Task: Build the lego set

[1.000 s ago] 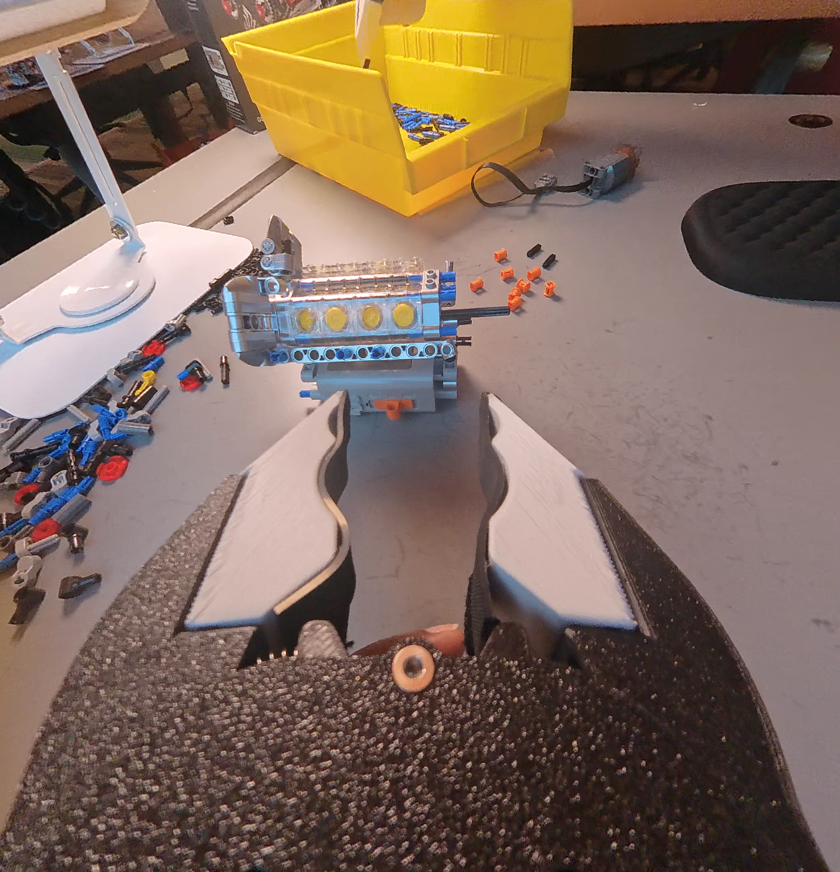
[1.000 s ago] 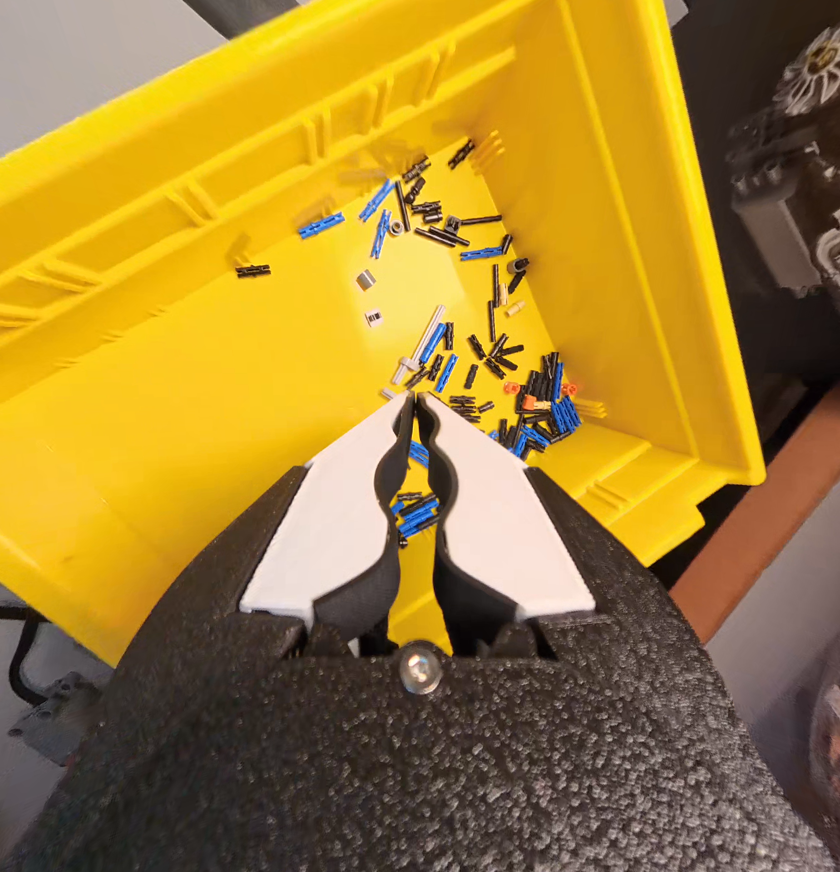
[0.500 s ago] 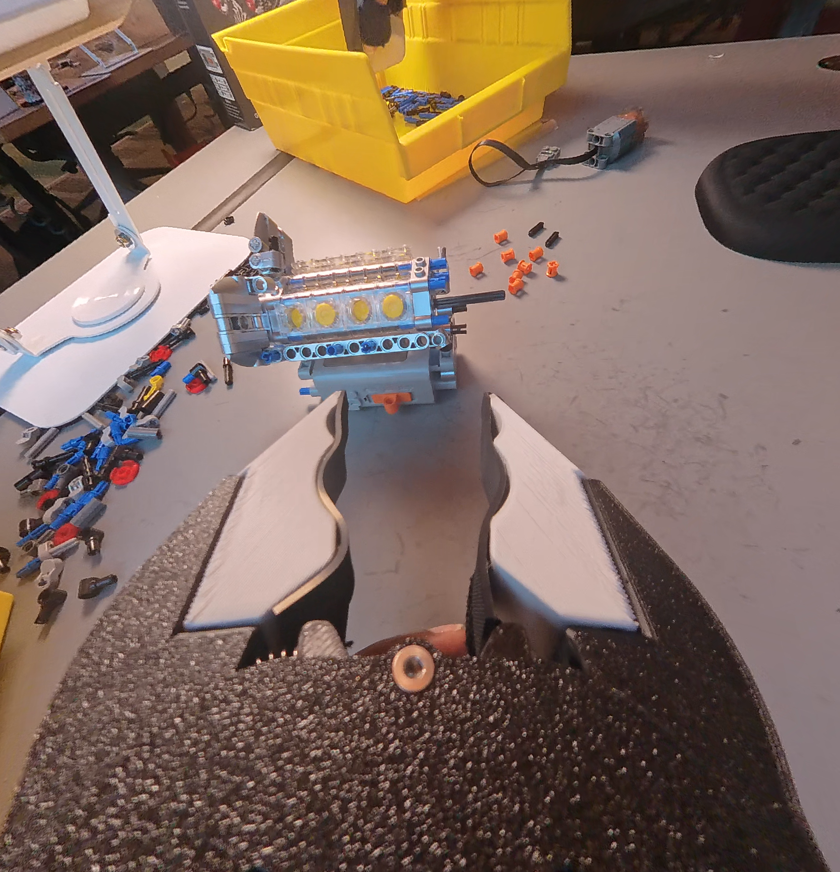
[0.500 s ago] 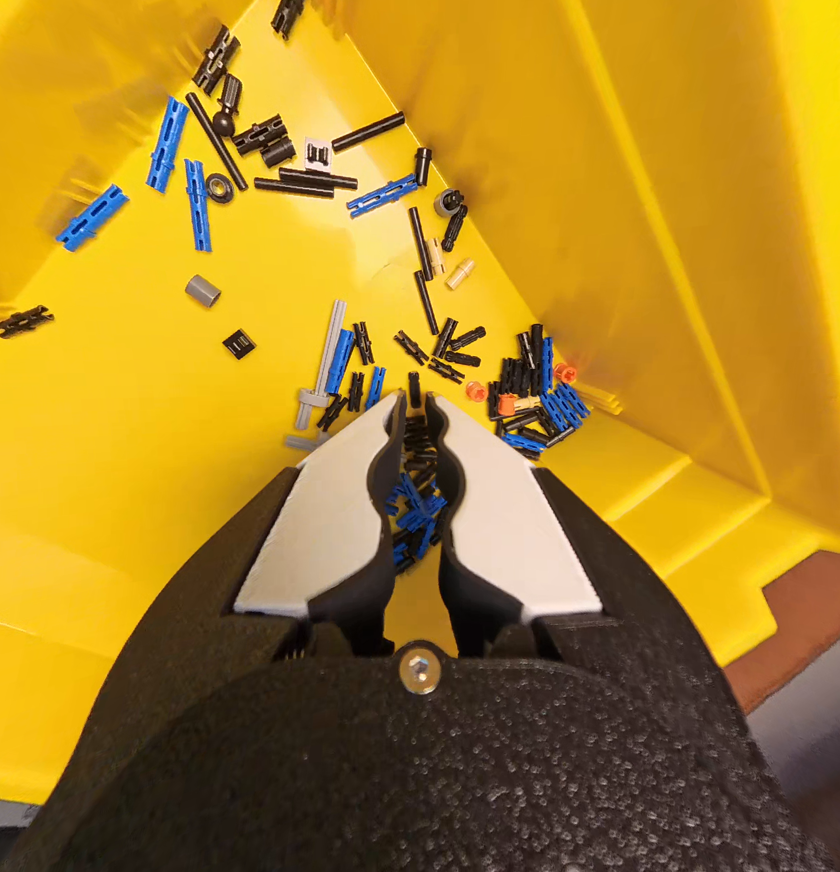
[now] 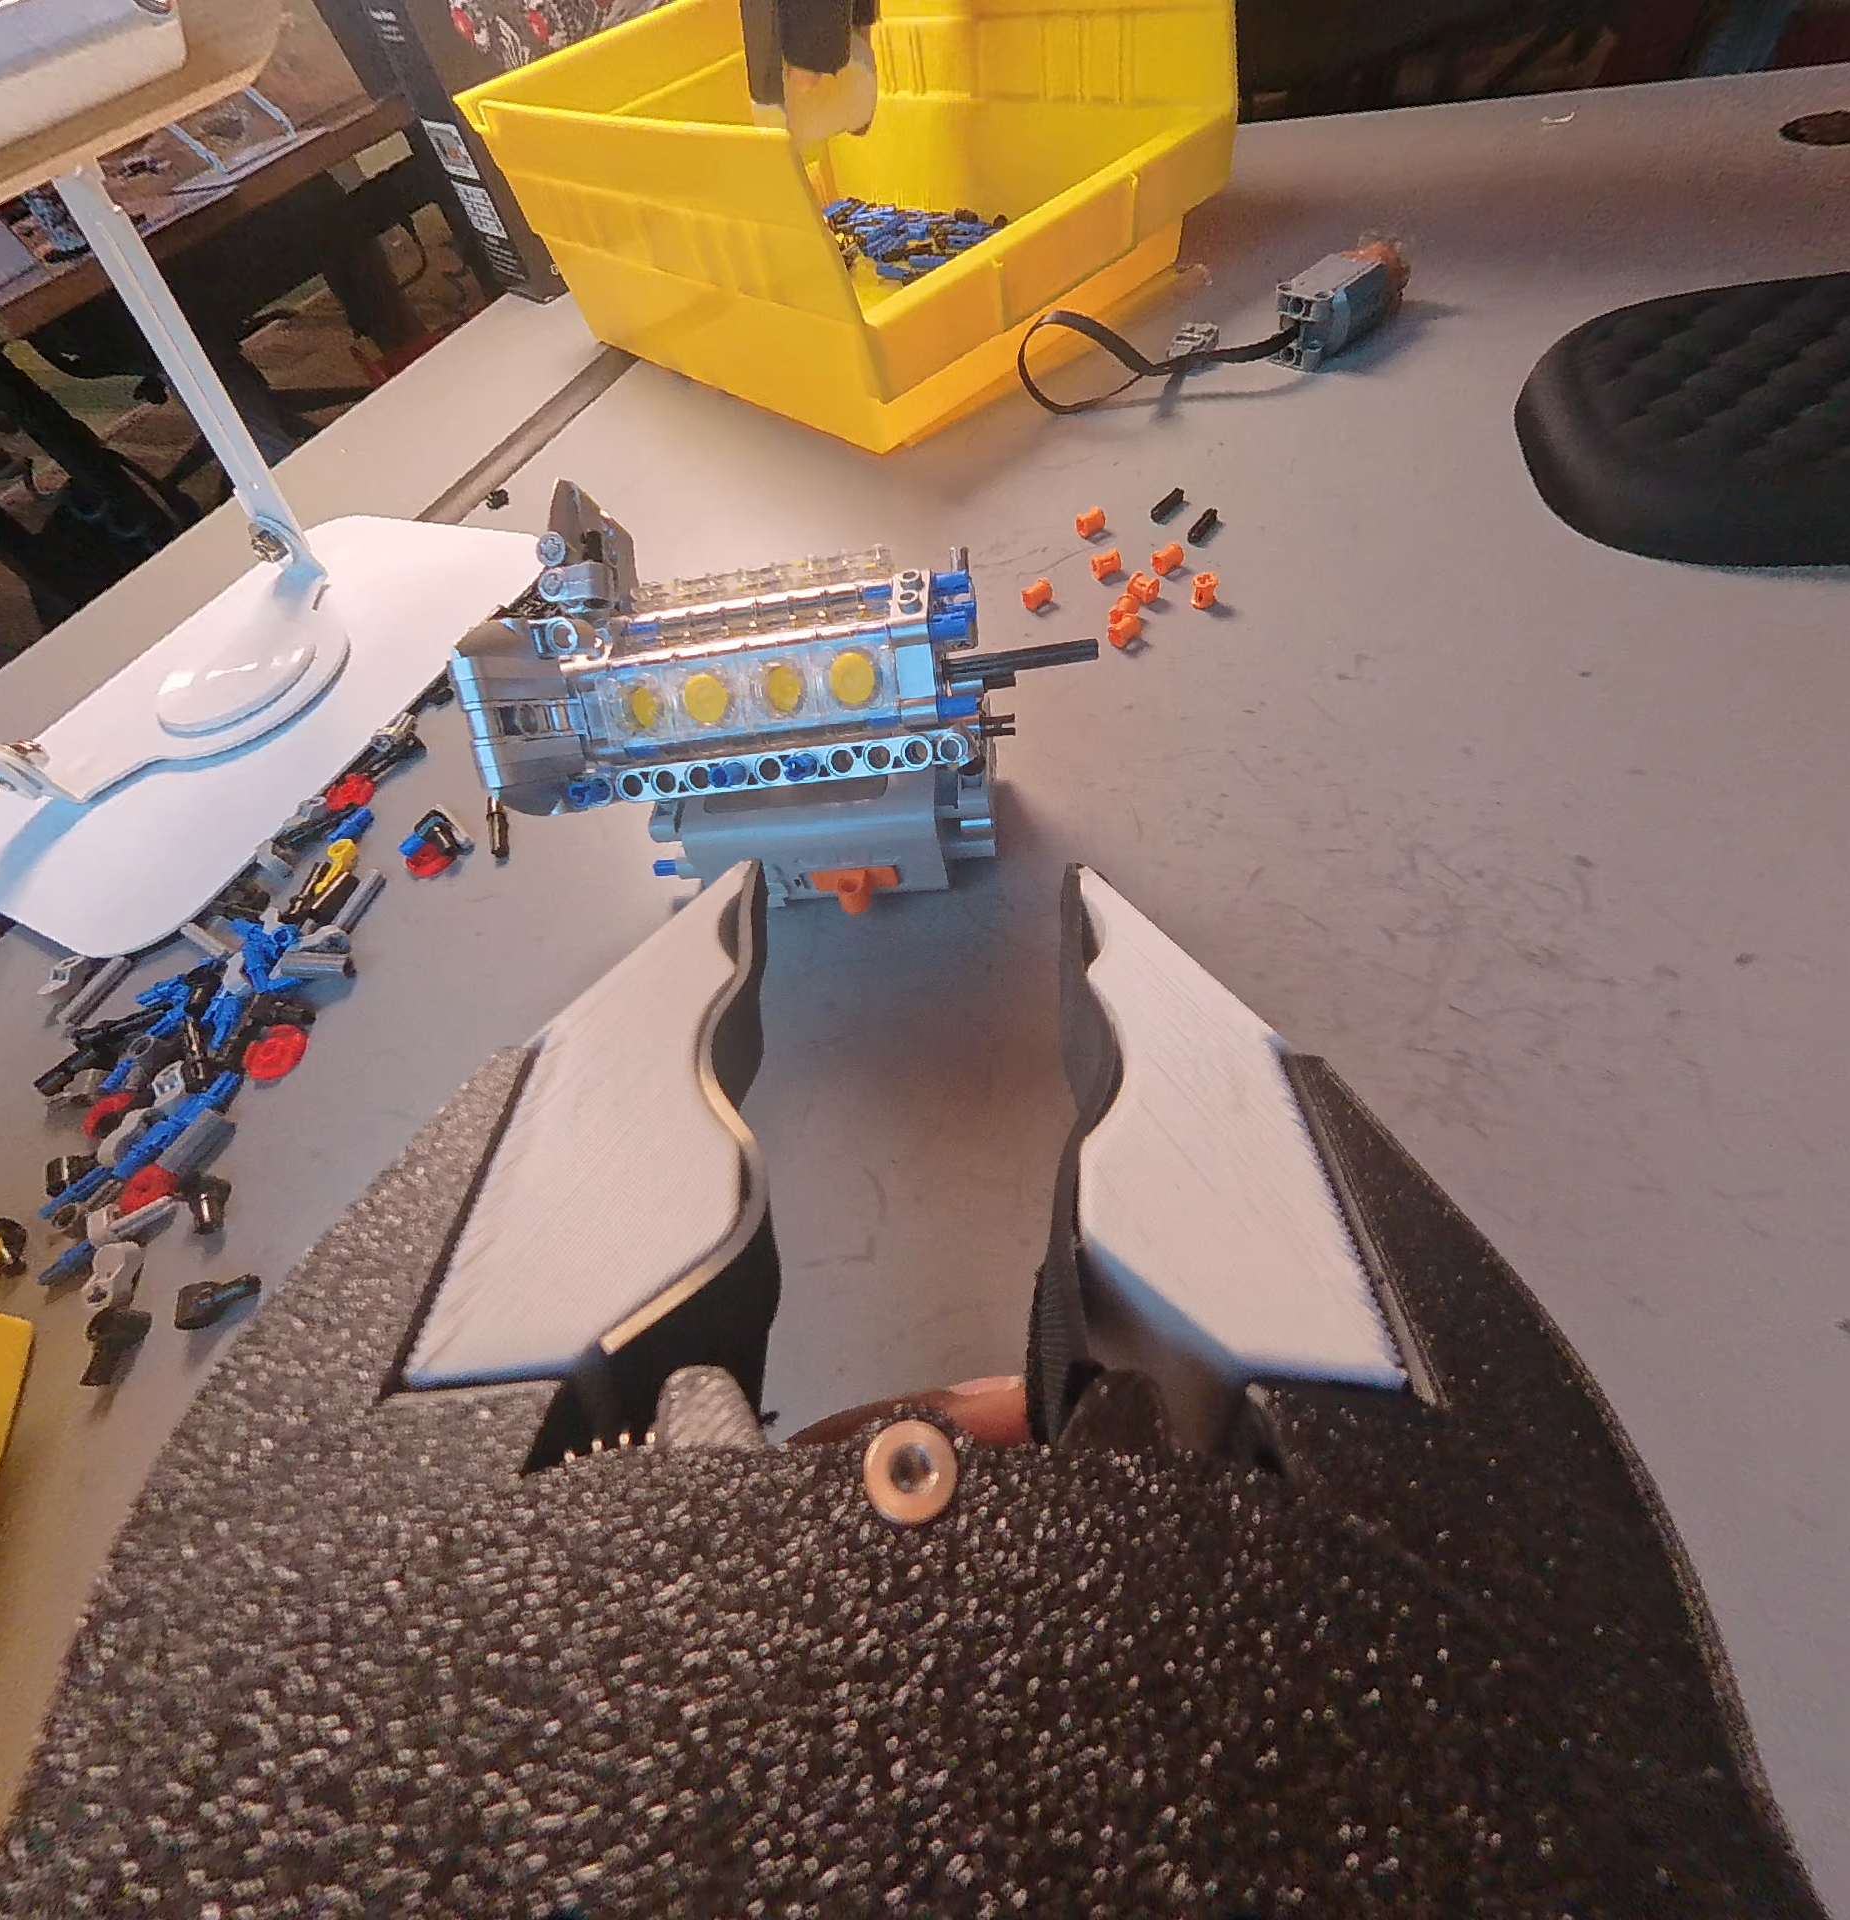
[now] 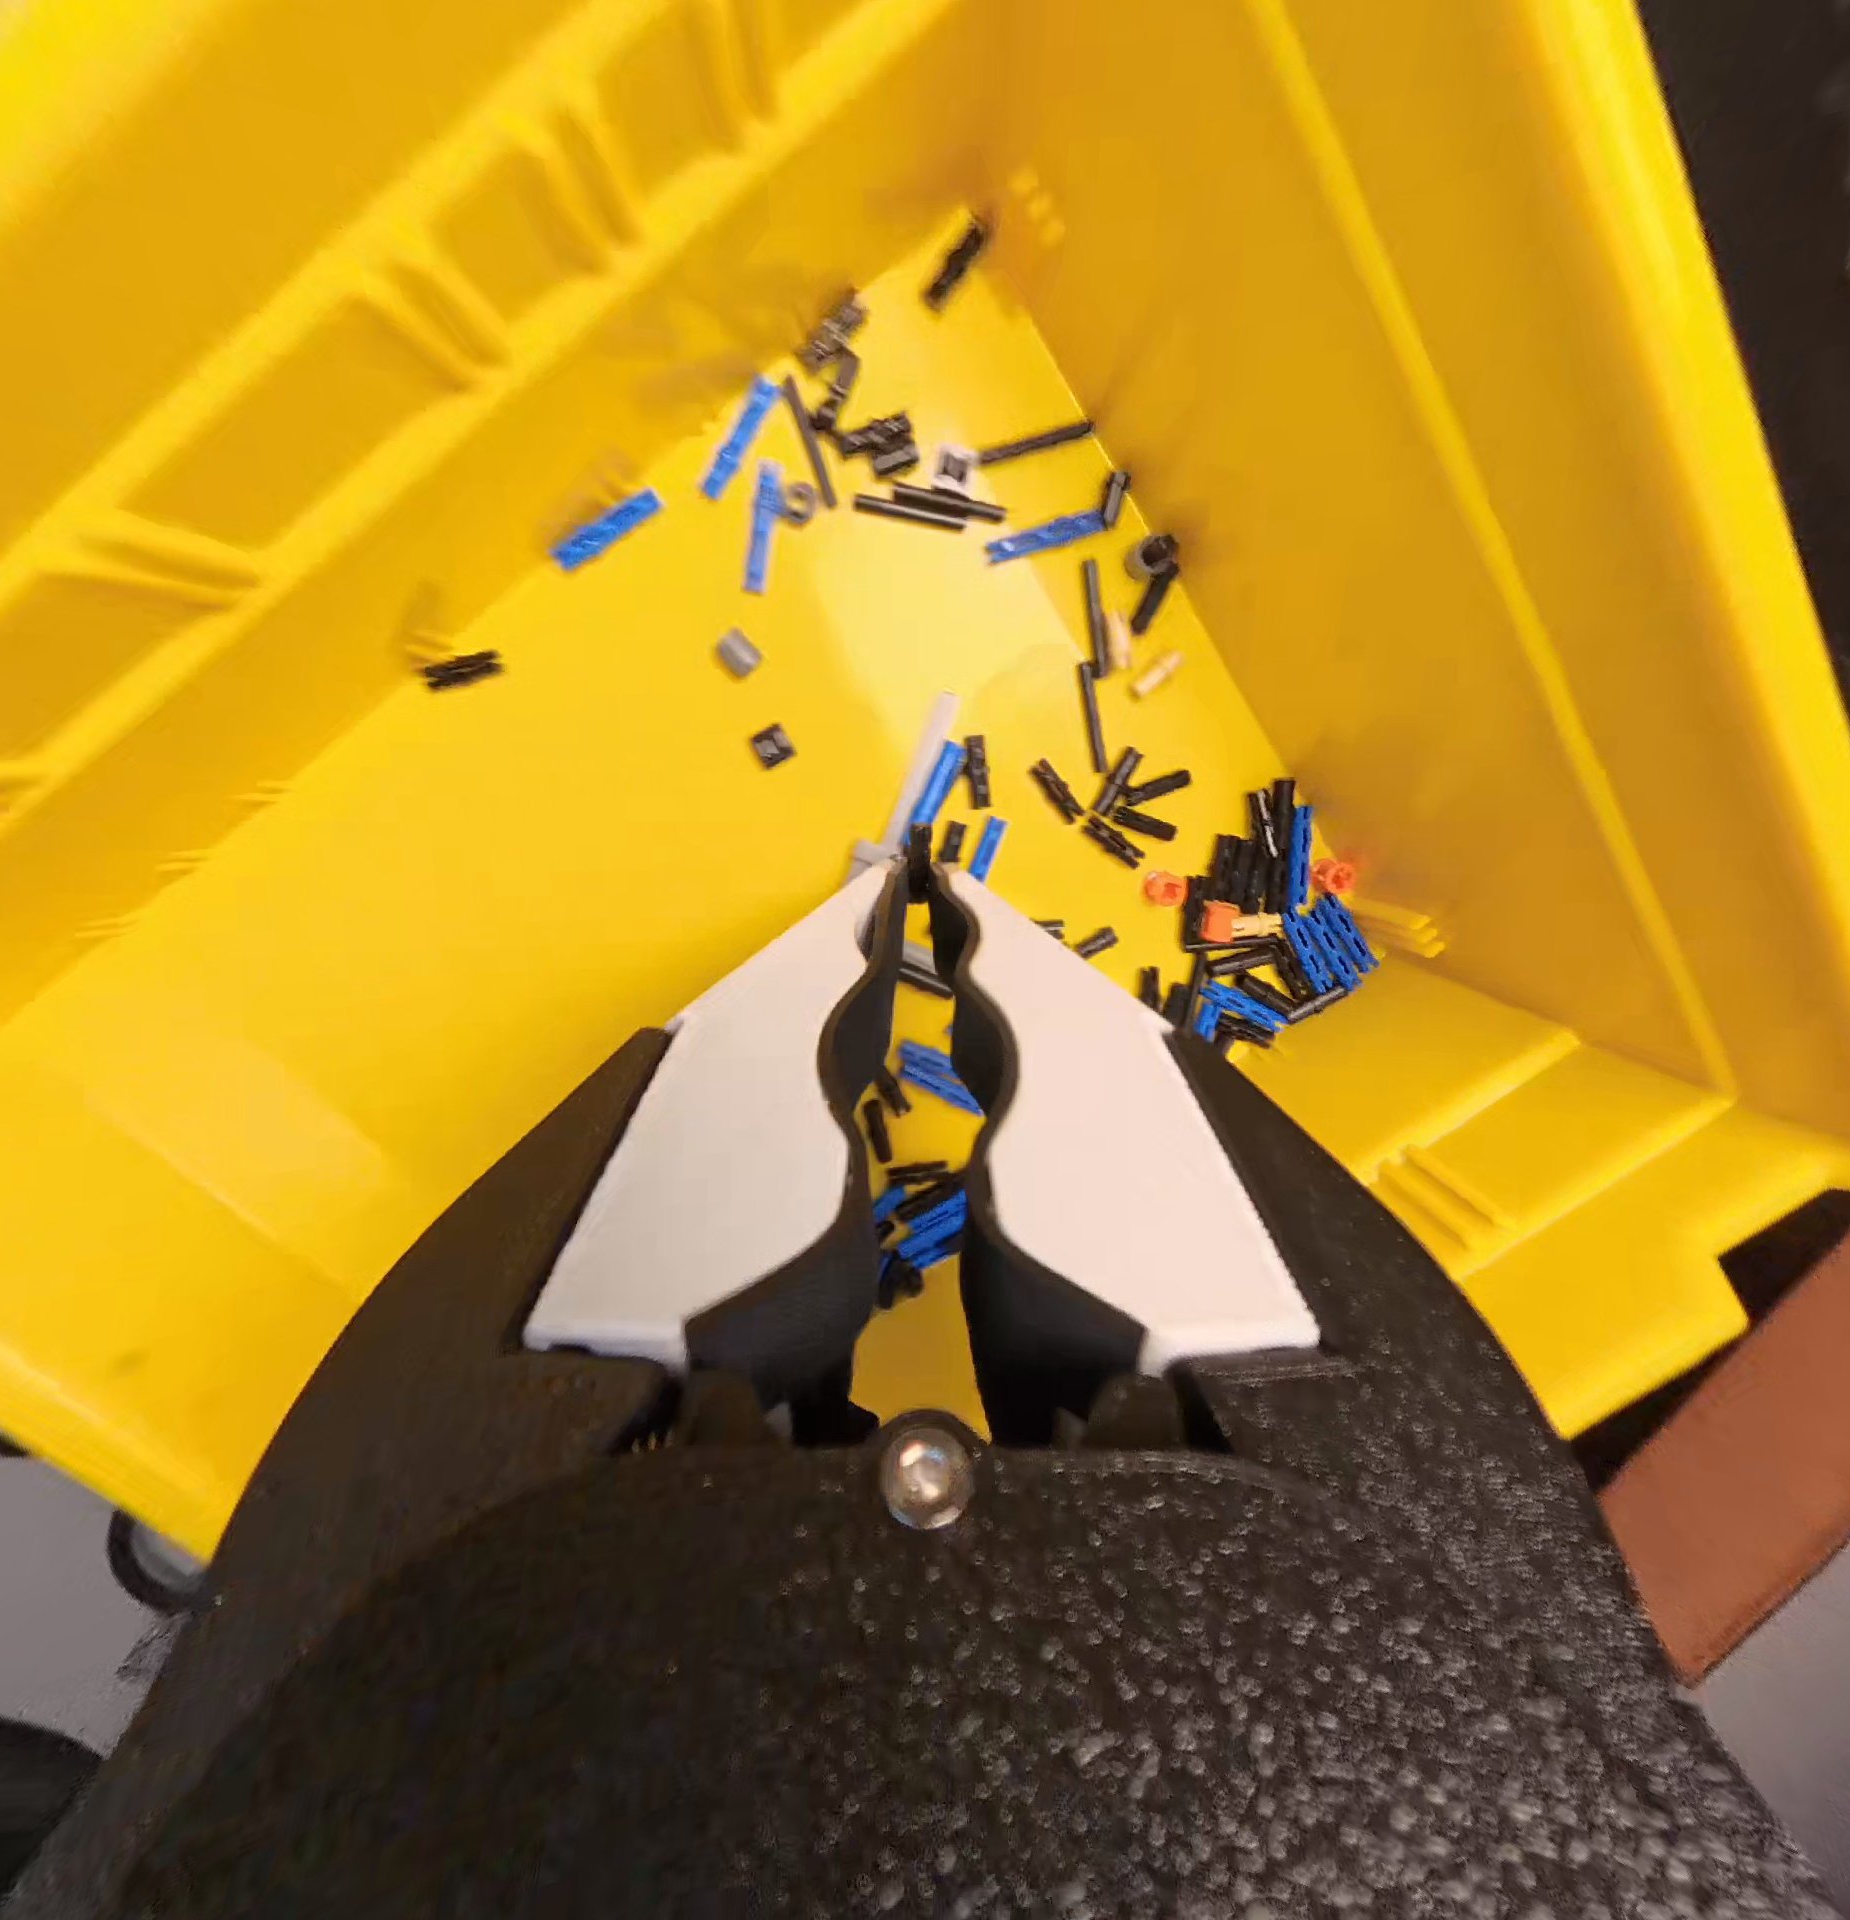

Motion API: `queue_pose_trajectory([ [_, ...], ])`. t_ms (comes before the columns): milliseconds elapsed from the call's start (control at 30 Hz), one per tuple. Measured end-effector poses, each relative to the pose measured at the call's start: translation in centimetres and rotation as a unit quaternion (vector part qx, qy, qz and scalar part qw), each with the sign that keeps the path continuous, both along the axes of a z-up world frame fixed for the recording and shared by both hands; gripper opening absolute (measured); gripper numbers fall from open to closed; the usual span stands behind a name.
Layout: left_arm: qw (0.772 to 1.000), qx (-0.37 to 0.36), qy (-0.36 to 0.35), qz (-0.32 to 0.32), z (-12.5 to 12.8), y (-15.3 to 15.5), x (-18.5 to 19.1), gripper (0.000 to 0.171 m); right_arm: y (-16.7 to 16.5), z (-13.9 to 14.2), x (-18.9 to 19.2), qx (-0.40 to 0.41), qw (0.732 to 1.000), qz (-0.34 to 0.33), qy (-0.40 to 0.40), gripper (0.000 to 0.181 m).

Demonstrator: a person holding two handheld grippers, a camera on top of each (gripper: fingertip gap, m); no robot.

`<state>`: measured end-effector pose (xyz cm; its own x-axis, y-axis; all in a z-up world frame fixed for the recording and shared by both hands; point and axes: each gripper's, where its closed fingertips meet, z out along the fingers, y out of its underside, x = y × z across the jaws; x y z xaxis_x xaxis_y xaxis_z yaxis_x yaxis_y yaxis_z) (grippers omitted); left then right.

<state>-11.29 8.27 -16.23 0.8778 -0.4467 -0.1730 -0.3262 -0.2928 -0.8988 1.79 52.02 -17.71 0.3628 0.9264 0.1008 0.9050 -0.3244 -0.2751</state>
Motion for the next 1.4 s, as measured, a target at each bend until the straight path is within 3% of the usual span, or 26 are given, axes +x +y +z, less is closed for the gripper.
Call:
queue_pose_trajectory([
  [100, 1.0, -0.001, -0.001, -0.002, 0.0, 0.0, 0.0, 0.054, -5.5, 4.4, -2.1, 0.014, 0.993, 0.085, 0.081, 0.003],
  [167, 1.0, -0.002, -0.003, -0.003, 0.0, 0.0, 0.0, 0.054, -12.1, 6.9, -3.1, 0.002, 0.976, 0.175, 0.133, 0.003],
  [233, 1.0, -0.003, -0.003, -0.003, -0.1, 0.0, 0.1, 0.054, -18.7, 7.4, -2.7, 0.003, 0.955, 0.261, 0.14, 0.003],
  [333, 1.0, -0.003, 0.001, -0.003, -0.1, 0.0, 0.1, 0.054, -26.4, 4.3, -1.0, -0.015, 0.936, 0.336, 0.103, 0.003],
  [400, 1.0, -0.001, 0.006, -0.004, -0.1, -0.1, 0.1, 0.054, -29.7, 1.3, 0.4, -0.041, 0.93, 0.356, 0.074, 0.003],
  [500, 1.0, 0.001, 0.011, -0.005, -0.1, -0.1, 0.2, 0.054, -31.5, -2.1, 2.2, -0.058, 0.926, 0.37, 0.043, 0.003],
  [567, 1.0, 0.002, 0.015, -0.005, -0.2, -0.1, 0.3, 0.054, -32.0, -2.9, 2.6, -0.072, 0.924, 0.371, 0.052, 0.003],
  [933, 1.0, 0.003, 0.02, -0.007, -0.2, -0.2, 0.4, 0.054, -31.5, -3.3, 2.5, -0.073, 0.933, 0.348, 0.058, 0.01],
  [1067, 1.0, 0.002, 0.019, -0.007, -0.2, -0.2, 0.3, 0.054, -30.2, 0.6, 1.6, -0.057, 0.933, 0.336, 0.112, 0.013],
  [1133, 1.0, 0.001, 0.018, -0.007, -0.2, -0.1, 0.3, 0.054, -27.0, 4.3, 0.9, -0.014, 0.943, 0.3, 0.145, 0.013],
  [1233, 1.0, 0.0, 0.018, -0.008, -0.3, -0.1, 0.4, 0.054, -19.6, 9.0, 0.4, 0.074, 0.96, 0.222, 0.155, 0.013],
  [1333, 1.0, 0.0, 0.019, -0.009, -0.3, -0.2, 0.4, 0.054, -11.5, 10.3, 0.8, 0.121, 0.976, 0.139, 0.119, 0.013],
  [1400, 1.0, 0.002, 0.019, -0.007, -0.2, -0.1, 0.4, 0.054, -6.4, 9.3, 1.5, 0.128, 0.985, 0.086, 0.073, 0.013],
])
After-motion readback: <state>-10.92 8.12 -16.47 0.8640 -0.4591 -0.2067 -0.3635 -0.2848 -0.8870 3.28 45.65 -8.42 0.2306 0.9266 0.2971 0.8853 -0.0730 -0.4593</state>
